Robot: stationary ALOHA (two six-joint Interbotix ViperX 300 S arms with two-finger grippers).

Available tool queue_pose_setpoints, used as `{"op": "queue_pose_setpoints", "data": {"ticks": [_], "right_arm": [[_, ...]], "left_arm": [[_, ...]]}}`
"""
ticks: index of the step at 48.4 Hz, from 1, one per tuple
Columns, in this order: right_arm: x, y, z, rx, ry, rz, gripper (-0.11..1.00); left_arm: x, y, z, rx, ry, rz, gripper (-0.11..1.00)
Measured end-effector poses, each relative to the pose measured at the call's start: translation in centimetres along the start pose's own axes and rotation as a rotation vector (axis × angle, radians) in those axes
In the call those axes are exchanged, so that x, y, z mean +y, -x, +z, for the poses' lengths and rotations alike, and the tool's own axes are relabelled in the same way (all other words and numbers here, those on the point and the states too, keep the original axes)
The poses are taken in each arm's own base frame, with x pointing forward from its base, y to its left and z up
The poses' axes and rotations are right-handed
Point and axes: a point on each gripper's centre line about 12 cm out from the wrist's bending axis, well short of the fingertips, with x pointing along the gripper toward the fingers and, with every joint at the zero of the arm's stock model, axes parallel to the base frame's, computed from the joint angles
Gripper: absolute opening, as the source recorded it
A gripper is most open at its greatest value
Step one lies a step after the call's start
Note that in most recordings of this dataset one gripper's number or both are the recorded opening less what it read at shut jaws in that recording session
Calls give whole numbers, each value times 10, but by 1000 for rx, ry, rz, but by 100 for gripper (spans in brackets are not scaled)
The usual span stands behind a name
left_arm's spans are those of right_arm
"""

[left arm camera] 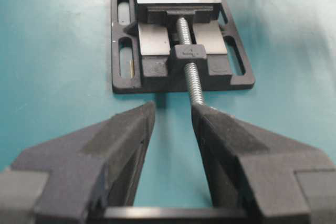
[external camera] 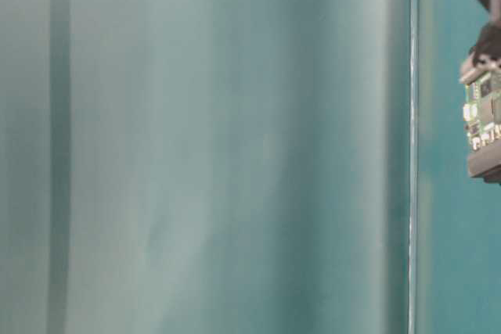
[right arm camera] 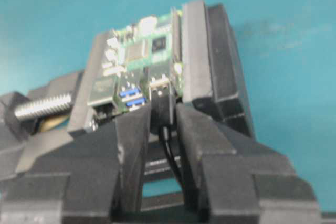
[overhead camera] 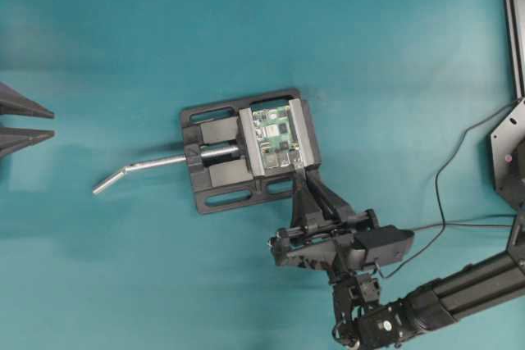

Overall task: Insert the USB into the fixed PCB.
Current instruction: 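Push the USB plug forward into the black USB port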

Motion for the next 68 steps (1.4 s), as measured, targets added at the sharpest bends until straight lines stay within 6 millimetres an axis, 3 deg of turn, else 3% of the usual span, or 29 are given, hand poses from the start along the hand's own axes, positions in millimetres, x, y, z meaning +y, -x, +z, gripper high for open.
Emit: {"op": "queue_pose_setpoints", "data": {"ticks": [41,68], "right_arm": [[5,-6,10,-3,64,-4,20],[-2,-9,9,17,126,12,19]], "left_arm": [[0,0,0,0,0,0,46],[0,0,0,0,0,0,46]]}}
